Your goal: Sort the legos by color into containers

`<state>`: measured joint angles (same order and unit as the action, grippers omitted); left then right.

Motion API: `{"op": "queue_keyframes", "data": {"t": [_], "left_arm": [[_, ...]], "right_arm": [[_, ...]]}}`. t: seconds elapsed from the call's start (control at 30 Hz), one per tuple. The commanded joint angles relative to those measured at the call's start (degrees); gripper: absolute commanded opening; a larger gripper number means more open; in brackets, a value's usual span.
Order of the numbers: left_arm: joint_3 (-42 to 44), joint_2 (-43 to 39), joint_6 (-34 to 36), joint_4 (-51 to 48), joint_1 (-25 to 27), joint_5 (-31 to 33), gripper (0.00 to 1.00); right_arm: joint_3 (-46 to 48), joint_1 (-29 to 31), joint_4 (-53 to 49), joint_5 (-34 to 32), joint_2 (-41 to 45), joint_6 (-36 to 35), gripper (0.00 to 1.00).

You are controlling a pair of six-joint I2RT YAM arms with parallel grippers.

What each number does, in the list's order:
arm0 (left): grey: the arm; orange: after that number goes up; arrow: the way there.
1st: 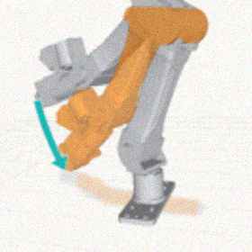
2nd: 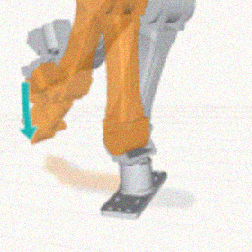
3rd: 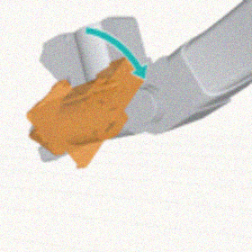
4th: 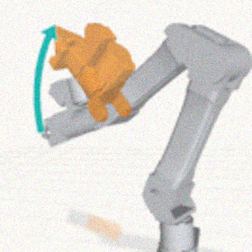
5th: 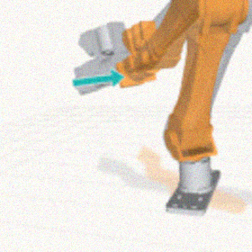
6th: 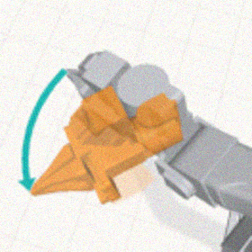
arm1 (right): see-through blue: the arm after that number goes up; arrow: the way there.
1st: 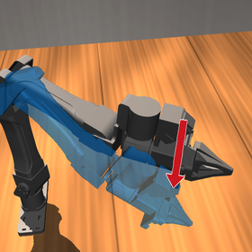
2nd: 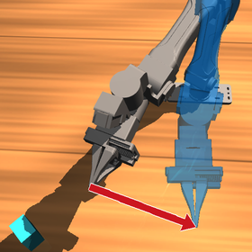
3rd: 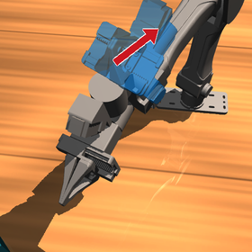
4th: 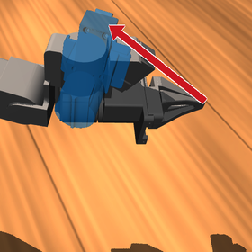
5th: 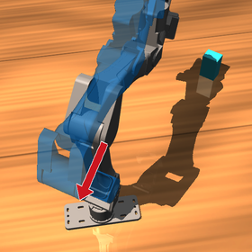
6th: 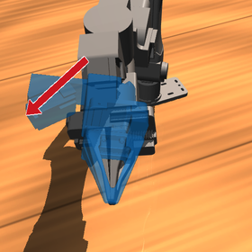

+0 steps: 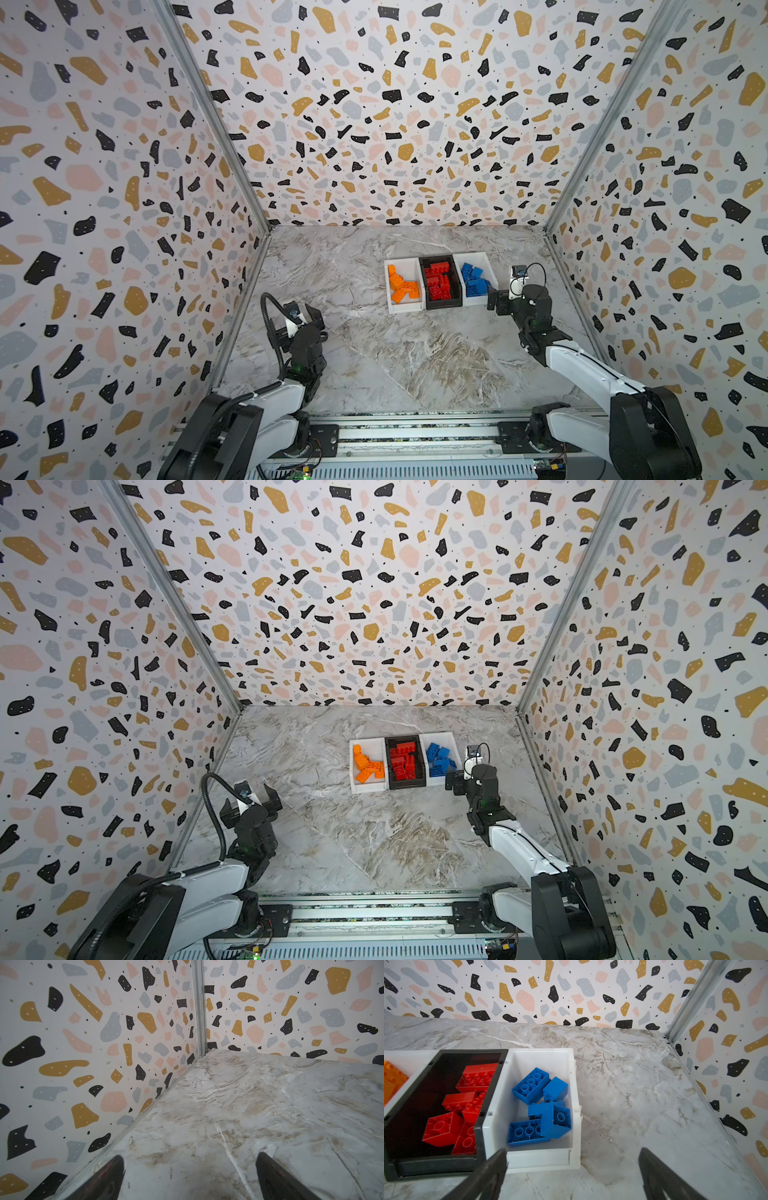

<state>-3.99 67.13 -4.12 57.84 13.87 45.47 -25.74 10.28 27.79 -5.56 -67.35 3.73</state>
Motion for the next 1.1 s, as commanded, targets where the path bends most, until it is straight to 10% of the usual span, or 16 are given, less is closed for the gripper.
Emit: {"op": "queue_keyframes", "data": {"t": [0.0, 0.53, 1.07], "left_arm": [[-0.01, 4.06, 0.35, 13.64, -1.65, -3.47, 1.00], [-4.80, 13.09, 0.69, 12.13, -6.22, -15.81, 1.00], [-4.67, 12.68, 0.55, 12.01, -6.22, -15.79, 1.00]], "right_arm": [[1.52, -1.10, 13.25, 2.51, -3.68, -3.19, 0.99], [13.62, -9.10, 42.37, 14.12, -17.61, -4.85, 0.99], [13.03, -8.09, 41.29, 11.67, -17.71, -5.26, 0.99]]}}
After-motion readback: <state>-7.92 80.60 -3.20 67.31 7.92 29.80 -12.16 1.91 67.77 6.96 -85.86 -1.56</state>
